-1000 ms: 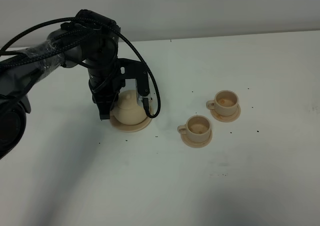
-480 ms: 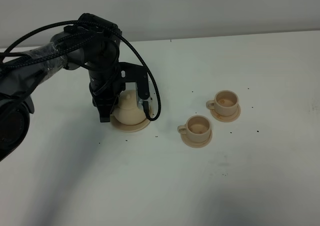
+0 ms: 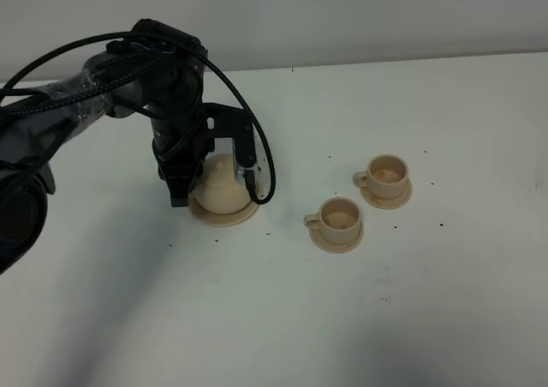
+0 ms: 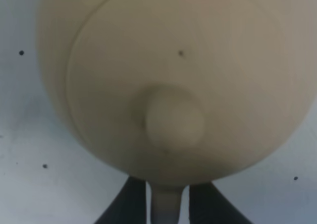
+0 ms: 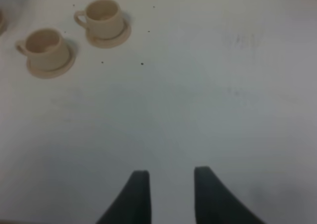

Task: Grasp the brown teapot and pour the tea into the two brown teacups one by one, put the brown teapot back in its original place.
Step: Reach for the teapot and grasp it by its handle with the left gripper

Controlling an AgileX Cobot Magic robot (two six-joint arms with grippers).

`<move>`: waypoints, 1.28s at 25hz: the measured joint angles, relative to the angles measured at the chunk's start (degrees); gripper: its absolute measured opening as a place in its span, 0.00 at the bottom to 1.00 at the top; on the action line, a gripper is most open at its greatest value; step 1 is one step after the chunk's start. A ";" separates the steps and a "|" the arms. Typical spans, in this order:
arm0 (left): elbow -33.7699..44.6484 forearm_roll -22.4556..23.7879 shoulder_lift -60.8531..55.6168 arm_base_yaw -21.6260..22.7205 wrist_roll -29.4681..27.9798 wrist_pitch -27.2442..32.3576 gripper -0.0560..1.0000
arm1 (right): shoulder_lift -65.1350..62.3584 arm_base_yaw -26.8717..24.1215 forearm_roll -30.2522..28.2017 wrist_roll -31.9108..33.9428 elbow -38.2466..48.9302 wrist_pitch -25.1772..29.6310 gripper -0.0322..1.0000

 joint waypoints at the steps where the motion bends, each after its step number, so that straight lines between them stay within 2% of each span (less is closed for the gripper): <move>1: 0.00 0.00 0.00 0.00 0.00 0.00 0.27 | 0.00 0.00 0.00 0.00 0.00 0.00 0.26; 16: 0.00 -0.68 0.00 0.00 0.04 -0.27 0.27 | 0.00 0.00 0.00 0.00 0.00 0.00 0.26; 22: 0.00 -1.01 0.00 0.10 0.06 -0.27 0.17 | 0.00 0.00 0.00 0.00 0.00 0.00 0.26; 32: 0.00 -1.32 0.00 0.10 0.06 -0.11 0.17 | 0.00 0.00 0.00 0.00 0.00 0.00 0.26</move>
